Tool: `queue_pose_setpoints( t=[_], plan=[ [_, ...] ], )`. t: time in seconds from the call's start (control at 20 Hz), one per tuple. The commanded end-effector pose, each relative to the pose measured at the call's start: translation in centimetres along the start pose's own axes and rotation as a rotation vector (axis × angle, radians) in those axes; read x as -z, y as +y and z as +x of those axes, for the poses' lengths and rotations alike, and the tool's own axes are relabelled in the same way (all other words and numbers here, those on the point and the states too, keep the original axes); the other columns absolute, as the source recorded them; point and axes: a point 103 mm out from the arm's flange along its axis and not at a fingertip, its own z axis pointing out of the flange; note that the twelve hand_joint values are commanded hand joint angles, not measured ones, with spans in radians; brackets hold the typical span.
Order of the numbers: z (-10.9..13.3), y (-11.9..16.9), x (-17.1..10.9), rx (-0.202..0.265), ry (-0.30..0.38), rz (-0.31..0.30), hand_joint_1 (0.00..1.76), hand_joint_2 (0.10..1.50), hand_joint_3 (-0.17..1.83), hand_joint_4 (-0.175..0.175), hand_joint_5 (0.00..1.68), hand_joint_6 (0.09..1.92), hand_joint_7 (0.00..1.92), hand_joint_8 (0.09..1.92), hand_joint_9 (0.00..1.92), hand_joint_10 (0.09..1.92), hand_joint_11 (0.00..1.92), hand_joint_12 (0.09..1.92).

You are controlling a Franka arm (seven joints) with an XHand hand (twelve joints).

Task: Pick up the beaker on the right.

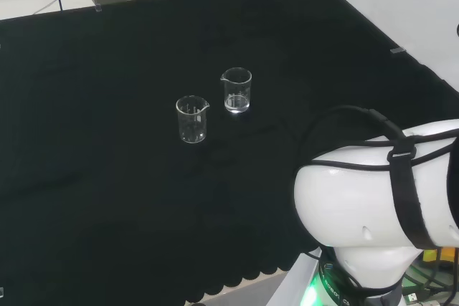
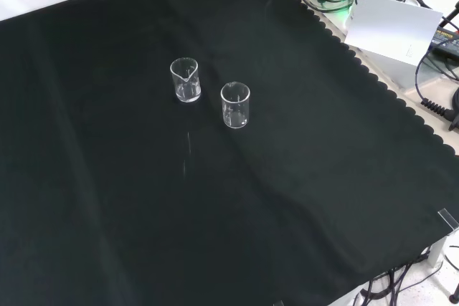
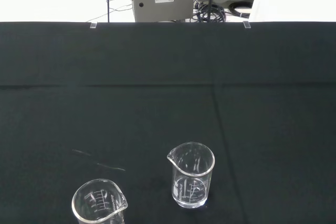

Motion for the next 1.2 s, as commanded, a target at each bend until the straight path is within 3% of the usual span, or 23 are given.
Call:
queue_pose_setpoints(
  t=[0.05, 0.15, 0.25, 0.65, 0.95, 1.2],
  plan=[
    [-0.1, 0.0, 0.0, -0.001, -0.008, -0.008, 0.23, 1.1, 0.51, -0.012, 0.2, 0.22, 0.04, 0.43, 0.13, 0.67, 0.02, 1.26],
    [-0.2, 0.1, -0.1, -0.005, -0.007, -0.007, 0.09, 1.25, 0.39, 0.002, 0.2, 0.14, 0.01, 0.36, 0.09, 0.64, 0.0, 1.21],
    [-0.5, 0.1, -0.2, -0.01, -0.007, -0.005, 0.06, 1.29, 0.36, 0.006, 0.2, 0.11, 0.0, 0.34, 0.08, 0.63, 0.0, 1.2],
    [-1.7, 1.4, -1.3, -0.04, 0.001, 0.011, 0.05, 1.31, 0.33, 0.005, 0.22, 0.09, 0.0, 0.35, 0.08, 0.62, 0.0, 1.2],
    [-3.4, 3.2, -4.6, -0.062, 0.074, 0.008, 0.09, 1.3, 0.29, -0.001, 0.27, 0.09, 0.06, 0.4, 0.16, 0.66, 0.0, 1.25],
    [-5.3, 5.9, -7.7, -0.052, 0.103, 0.023, 0.16, 1.28, 0.26, -0.005, 0.3, 0.09, 0.07, 0.48, 0.2, 0.69, 0.0, 1.31]
  ],
)
